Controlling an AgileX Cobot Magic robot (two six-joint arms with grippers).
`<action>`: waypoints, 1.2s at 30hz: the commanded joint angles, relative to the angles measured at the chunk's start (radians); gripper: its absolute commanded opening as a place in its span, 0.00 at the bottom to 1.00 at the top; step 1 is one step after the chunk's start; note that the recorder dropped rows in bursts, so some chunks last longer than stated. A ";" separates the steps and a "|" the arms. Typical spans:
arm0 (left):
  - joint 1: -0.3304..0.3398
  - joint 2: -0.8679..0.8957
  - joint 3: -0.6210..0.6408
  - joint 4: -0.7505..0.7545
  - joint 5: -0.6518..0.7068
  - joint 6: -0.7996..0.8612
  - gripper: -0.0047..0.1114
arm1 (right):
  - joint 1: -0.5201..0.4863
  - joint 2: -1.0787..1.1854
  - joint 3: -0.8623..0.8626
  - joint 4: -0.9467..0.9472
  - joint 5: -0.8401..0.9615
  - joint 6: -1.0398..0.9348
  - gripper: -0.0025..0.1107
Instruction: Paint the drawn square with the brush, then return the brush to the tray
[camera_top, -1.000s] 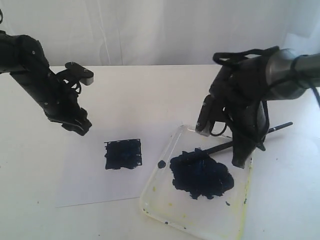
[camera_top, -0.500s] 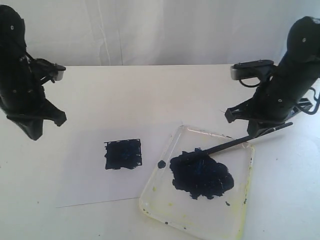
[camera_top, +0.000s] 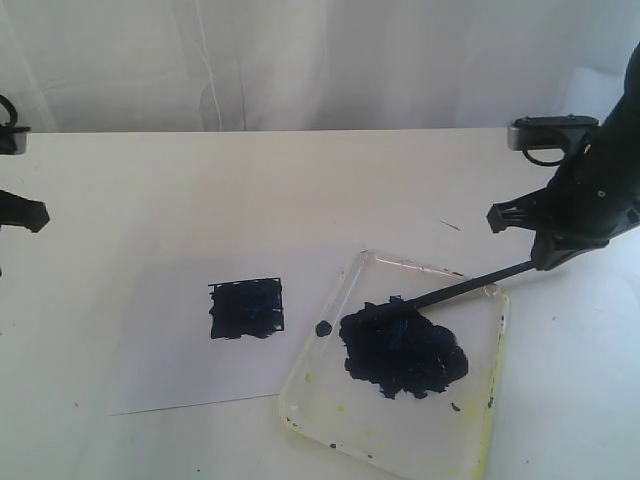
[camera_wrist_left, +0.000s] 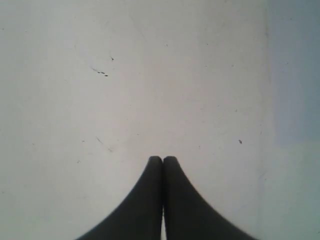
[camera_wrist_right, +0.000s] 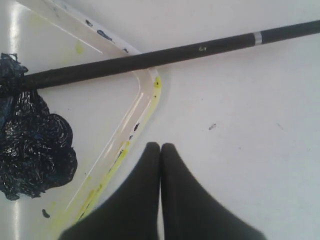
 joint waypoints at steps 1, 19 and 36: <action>0.005 -0.028 0.001 -0.026 0.030 0.033 0.04 | -0.008 -0.009 -0.004 -0.008 -0.043 0.002 0.02; 0.081 -0.118 0.118 -0.015 -0.048 0.034 0.04 | -0.008 -0.009 0.000 -0.008 0.041 0.004 0.02; 0.081 -0.381 0.118 -0.015 0.067 0.034 0.04 | -0.104 -0.144 0.002 -0.129 0.242 0.090 0.02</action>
